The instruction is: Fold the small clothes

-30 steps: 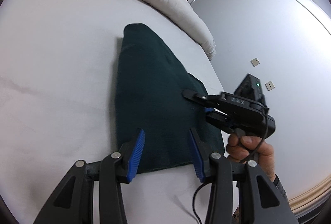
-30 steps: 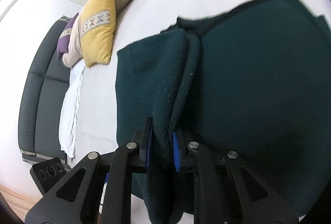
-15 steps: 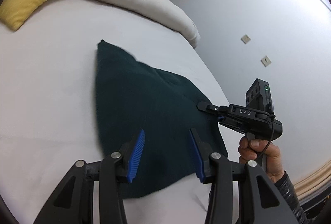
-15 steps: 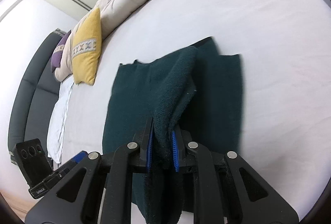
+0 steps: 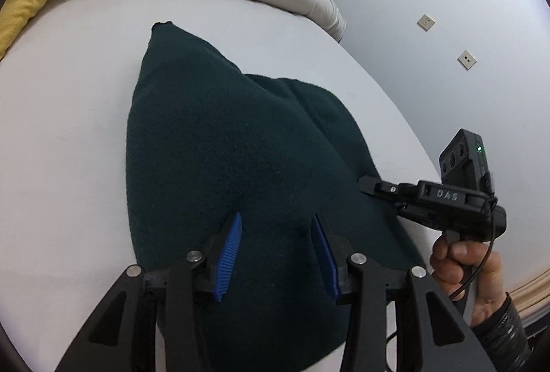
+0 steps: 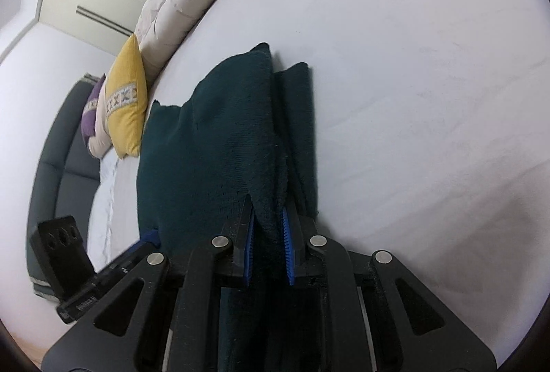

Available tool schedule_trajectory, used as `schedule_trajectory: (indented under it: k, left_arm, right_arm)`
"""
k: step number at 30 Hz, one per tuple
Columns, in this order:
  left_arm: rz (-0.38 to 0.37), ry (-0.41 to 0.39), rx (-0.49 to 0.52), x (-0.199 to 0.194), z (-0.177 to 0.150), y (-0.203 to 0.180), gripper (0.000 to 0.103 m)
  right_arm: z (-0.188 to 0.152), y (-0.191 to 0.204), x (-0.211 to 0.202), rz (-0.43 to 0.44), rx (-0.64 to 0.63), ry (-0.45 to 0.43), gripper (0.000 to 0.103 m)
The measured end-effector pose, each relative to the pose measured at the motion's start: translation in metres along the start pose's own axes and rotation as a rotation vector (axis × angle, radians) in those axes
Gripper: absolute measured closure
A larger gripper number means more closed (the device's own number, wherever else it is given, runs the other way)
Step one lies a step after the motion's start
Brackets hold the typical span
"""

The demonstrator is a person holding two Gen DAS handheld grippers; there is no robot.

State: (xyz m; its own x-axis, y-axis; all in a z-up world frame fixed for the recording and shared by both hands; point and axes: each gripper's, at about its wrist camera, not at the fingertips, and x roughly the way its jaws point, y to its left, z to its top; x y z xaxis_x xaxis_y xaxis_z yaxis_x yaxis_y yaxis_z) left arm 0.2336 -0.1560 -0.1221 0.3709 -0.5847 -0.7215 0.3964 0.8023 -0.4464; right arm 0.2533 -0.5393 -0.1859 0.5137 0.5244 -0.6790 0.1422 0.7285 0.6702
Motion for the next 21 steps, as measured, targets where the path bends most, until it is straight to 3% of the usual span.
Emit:
schedule_trajectory:
  k: [7, 8, 9, 10, 13, 14, 17, 19, 21]
  left_arm:
    - [-0.01, 0.021, -0.064, 0.001, -0.001, 0.013, 0.067]
    - [-0.012, 0.019, -0.07, 0.001, -0.001, 0.014, 0.067]
    - [-0.013, 0.02, -0.074, 0.001, -0.001, 0.014, 0.067]
    - [-0.008, 0.02, -0.072, 0.001, -0.001, 0.012, 0.067]
    - [0.002, 0.016, -0.067, 0.001, -0.003, 0.009, 0.067]
    - [0.003, 0.014, -0.069, 0.001, -0.001, 0.007, 0.067]
    - [0.008, 0.015, -0.076, 0.002, -0.001, 0.005, 0.067]
    - [0.018, 0.017, -0.078, 0.0, 0.0, 0.001, 0.067]
    - [0.041, 0.019, -0.057, -0.003, -0.001, -0.009, 0.065]
  right_arm:
    - [-0.015, 0.026, -0.02, -0.032, -0.005, -0.025, 0.079]
    - [-0.021, 0.032, -0.027, -0.003, 0.001, -0.028, 0.069]
    - [-0.029, 0.037, -0.036, 0.017, 0.002, -0.031, 0.05]
    - [-0.037, 0.041, -0.041, 0.027, 0.0, -0.035, 0.041]
    - [-0.061, 0.052, -0.051, 0.012, -0.044, -0.025, 0.04]
    - [-0.067, 0.054, -0.048, -0.004, -0.063, -0.004, 0.044]
    - [-0.078, 0.044, -0.045, -0.094, -0.084, 0.029, 0.093]
    - [-0.079, 0.032, -0.049, -0.088, -0.036, 0.016, 0.097]
    - [-0.083, 0.036, -0.059, -0.108, -0.068, -0.011, 0.098]
